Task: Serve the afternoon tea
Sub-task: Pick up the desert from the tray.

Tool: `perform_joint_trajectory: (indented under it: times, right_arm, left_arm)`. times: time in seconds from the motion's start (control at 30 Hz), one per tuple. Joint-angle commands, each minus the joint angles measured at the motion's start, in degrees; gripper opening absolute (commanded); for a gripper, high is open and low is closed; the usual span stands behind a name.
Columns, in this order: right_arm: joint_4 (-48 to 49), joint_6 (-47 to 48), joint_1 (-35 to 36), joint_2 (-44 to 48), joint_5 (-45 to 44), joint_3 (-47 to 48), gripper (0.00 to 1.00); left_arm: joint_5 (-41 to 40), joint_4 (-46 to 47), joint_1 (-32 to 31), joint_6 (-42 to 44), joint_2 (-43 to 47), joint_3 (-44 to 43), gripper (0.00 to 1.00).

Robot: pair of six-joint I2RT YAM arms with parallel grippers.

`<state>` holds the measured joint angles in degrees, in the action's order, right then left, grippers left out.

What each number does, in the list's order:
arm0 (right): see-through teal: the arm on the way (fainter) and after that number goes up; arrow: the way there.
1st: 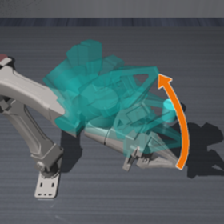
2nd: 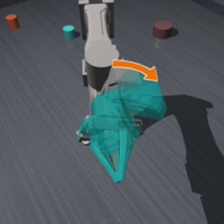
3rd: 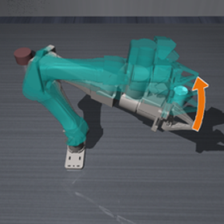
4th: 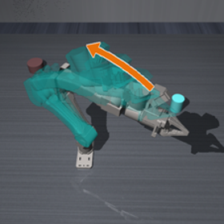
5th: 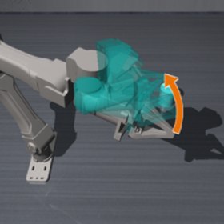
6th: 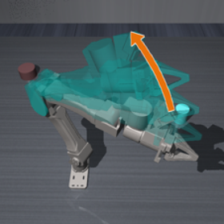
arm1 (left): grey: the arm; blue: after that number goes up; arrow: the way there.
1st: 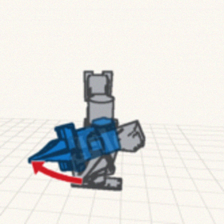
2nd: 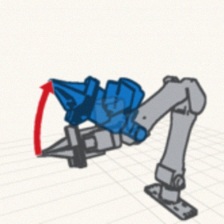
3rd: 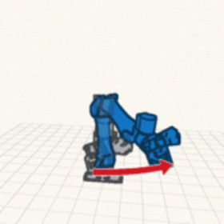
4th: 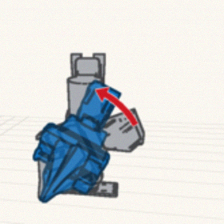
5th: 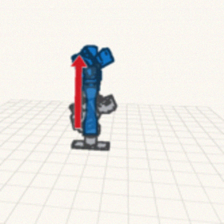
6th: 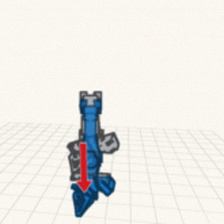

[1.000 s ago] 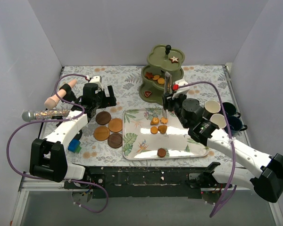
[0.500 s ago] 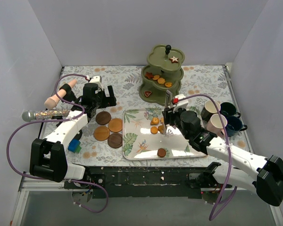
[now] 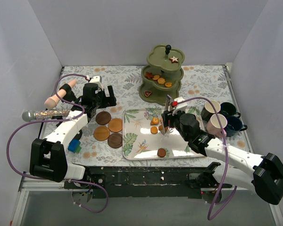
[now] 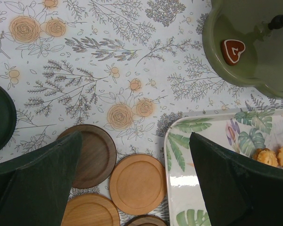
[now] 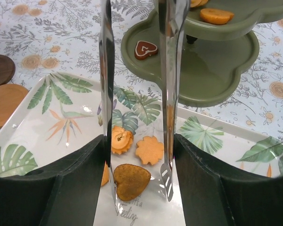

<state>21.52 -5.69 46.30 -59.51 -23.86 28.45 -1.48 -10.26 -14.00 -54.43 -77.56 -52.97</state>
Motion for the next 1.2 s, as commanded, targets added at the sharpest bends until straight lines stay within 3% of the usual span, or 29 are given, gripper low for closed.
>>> perform_joint_trajectory:
  times: [0.0, 0.6, 0.77, 0.97, 1.17]
  right_arm:
    - [5.46, -0.02, 0.19, -0.26, 0.21, -0.23, 0.65]
    - [4.06, 3.67, 2.30, -0.96, -2.51, -1.73, 0.58]
    - [3.27, 3.50, 2.91, 0.09, -3.91, -1.64, 0.51]
    - [-1.91, 4.11, 3.00, 2.28, -6.11, 3.27, 0.42]
    - [-8.58, 4.72, 2.83, 4.83, -8.22, 10.21, 0.38]
  left_arm:
    - [-0.28, 0.59, 0.11, 0.21, 1.01, -0.47, 0.98]
    - [-0.28, 0.59, 0.02, 0.29, 0.83, -0.38, 0.98]
    - [-0.37, 0.59, 0.11, 0.29, 0.83, -0.47, 0.98]
    - [-0.55, 0.59, 0.11, 0.29, 0.74, -0.47, 0.98]
    - [-0.81, 0.59, 0.11, 0.38, 0.74, -0.47, 0.98]
